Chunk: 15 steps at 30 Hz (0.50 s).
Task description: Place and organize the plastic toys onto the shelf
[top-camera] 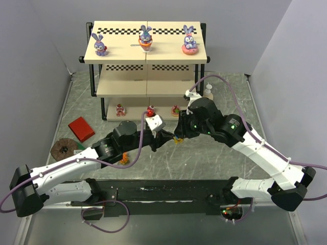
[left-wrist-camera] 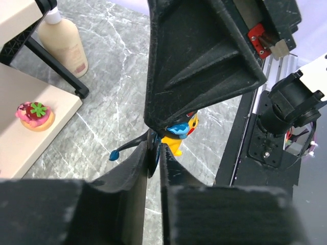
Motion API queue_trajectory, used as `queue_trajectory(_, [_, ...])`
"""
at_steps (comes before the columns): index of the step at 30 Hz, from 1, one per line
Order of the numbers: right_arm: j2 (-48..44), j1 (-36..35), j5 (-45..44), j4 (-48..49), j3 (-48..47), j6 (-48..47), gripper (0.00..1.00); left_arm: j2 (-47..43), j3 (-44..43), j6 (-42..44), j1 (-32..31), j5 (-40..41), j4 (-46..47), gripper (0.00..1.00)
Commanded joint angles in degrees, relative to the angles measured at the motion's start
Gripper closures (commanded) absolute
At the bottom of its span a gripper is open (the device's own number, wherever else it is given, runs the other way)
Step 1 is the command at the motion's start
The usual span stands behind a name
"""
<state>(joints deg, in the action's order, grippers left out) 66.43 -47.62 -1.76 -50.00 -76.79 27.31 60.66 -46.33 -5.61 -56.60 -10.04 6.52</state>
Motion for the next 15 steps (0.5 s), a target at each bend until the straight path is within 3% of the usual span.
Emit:
queue_trajectory(1, [-2.2,0.4,0.5,2.5,-1.1,-0.2,0.99,0.9,-2.5,0.6,-0.3,-0.6,0.9,0.89])
queue_trajectory(3, [-2.3,0.4,0.1,2.5,-1.1,-0.2,0.99,1.1,-2.5,0.6,-0.3,0.3,1.1,0.99])
queue_trajectory(6, [-2.8,0.5,-1.0,2.9,-0.7,0.0,0.88,0.9,-1.7,0.9,-0.3,2.6,2.9,0.99])
queue_trajectory(9, [-3.8,0.5,-3.6,3.6,0.1,0.2,0.7,0.0,0.3,2.5,-0.3,5.3,6.6,0.99])
queue_trajectory(10, [-4.2,0.5,-4.7,4.1,0.2,0.3,0.59,-0.6,0.8,3.1,-0.4,5.8,7.6,0.99])
queue_trajectory(12, [-4.6,0.6,-6.1,4.8,0.3,0.4,0.48,-1.0,1.9,5.0,-0.3,6.9,10.5,0.99])
queue_trajectory(13, [-5.0,0.5,-6.7,5.8,0.4,0.4,0.36,-1.2,2.1,5.8,-0.4,7.8,11.4,0.99])
queue_trajectory(15, [-5.7,0.6,-8.9,6.8,0.5,0.6,0.27,-1.1,2.6,9.3,-0.3,8.9,13.7,0.99])
